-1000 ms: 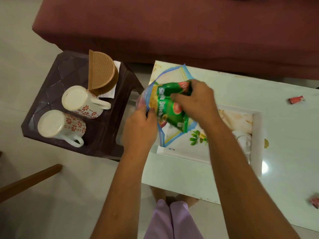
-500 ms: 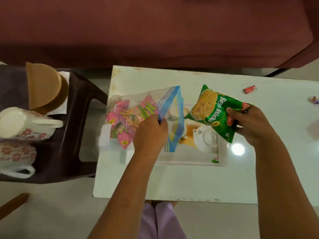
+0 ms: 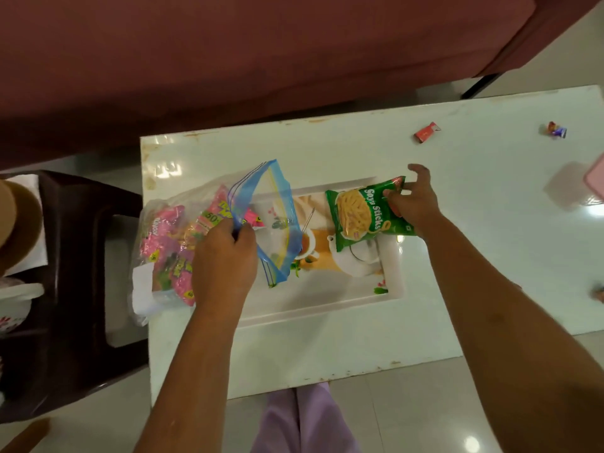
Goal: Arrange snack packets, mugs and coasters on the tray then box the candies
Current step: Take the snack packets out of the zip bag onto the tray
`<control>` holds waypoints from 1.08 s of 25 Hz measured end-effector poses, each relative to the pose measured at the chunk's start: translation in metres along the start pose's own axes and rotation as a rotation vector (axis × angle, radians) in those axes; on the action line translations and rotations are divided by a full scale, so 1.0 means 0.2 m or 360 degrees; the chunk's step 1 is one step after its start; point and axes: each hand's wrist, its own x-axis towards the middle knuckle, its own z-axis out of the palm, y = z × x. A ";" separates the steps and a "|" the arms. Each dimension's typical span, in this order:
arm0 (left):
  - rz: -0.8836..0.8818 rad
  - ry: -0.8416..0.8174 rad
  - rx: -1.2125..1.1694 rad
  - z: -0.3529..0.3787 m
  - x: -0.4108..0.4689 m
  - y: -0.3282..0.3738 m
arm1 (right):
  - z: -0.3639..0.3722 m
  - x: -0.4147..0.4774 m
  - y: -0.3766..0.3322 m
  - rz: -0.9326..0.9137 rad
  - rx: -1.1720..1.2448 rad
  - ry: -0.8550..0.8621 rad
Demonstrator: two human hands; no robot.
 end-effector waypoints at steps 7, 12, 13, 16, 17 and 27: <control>-0.0044 0.0003 -0.0055 0.05 0.03 0.02 | 0.25 -0.24 0.16 -0.0872 -0.1545 0.0102; -0.0018 0.0015 -0.0101 0.04 0.04 0.02 | 0.40 -0.22 0.31 -0.0988 -0.1830 0.0270; -0.0009 0.0014 -0.0107 0.04 0.04 0.01 | 0.41 -0.20 0.30 -0.0998 -0.1788 0.0264; 0.0046 0.0122 -0.0133 0.02 0.03 0.00 | 0.44 -0.17 0.25 -0.0955 -0.1697 0.0180; 0.0079 0.0220 -0.0141 0.01 0.02 -0.01 | 0.45 -0.17 0.23 -0.0909 -0.1695 0.0150; 0.0152 0.0635 -0.0338 -0.17 -0.04 -0.10 | 0.54 -0.70 -0.57 -0.1153 -0.0021 -0.0329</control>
